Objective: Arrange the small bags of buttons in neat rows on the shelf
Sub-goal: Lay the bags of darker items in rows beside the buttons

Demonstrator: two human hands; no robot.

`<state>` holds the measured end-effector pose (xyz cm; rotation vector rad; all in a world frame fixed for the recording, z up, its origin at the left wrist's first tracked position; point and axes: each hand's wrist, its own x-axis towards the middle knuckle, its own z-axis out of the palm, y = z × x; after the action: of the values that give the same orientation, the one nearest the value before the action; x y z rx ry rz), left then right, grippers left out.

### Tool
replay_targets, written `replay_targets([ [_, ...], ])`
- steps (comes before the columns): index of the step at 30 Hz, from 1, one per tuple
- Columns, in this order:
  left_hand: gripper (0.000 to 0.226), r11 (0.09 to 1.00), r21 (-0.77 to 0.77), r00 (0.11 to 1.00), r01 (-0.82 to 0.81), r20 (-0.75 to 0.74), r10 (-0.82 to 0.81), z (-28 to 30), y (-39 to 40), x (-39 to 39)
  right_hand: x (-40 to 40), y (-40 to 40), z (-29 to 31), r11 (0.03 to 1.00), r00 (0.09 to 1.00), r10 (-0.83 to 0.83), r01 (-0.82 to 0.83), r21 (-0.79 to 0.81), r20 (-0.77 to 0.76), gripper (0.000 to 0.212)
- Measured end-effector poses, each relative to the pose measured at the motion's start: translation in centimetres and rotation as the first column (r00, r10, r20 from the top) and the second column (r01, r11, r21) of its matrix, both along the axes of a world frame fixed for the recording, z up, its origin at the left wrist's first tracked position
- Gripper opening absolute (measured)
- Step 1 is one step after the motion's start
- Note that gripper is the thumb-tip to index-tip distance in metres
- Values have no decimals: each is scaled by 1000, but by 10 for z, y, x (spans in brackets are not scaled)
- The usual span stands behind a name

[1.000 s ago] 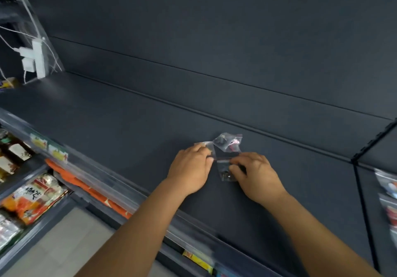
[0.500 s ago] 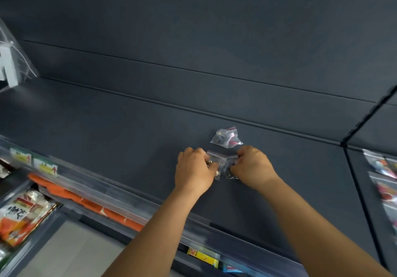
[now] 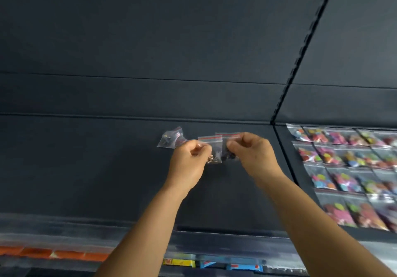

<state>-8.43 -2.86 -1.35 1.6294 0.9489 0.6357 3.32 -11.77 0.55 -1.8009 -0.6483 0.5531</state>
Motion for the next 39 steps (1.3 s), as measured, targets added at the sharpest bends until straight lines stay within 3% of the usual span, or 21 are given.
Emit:
replay_targets([
  [7,10,986,41,981,162,103,-166,13,-67,79,49,-83,12,985,990,-131,136,104,-52,17],
  [16,11,939,83,933,333,111,-341,21,-212,178,125,-239,19,945,956,-282,292,148,-86,13],
  [28,12,831,75,820,551,135,-556,26,-408,297,218,-449,18,831,847,-523,532,162,-97,16],
  [36,15,760,112,753,640,108,-649,27,-486,362,264,-536,11,669,705,-689,708,226,-169,12],
  [39,16,732,95,722,675,118,-681,24,-508,393,286,-559,7,660,690,-705,723,204,-163,5],
])
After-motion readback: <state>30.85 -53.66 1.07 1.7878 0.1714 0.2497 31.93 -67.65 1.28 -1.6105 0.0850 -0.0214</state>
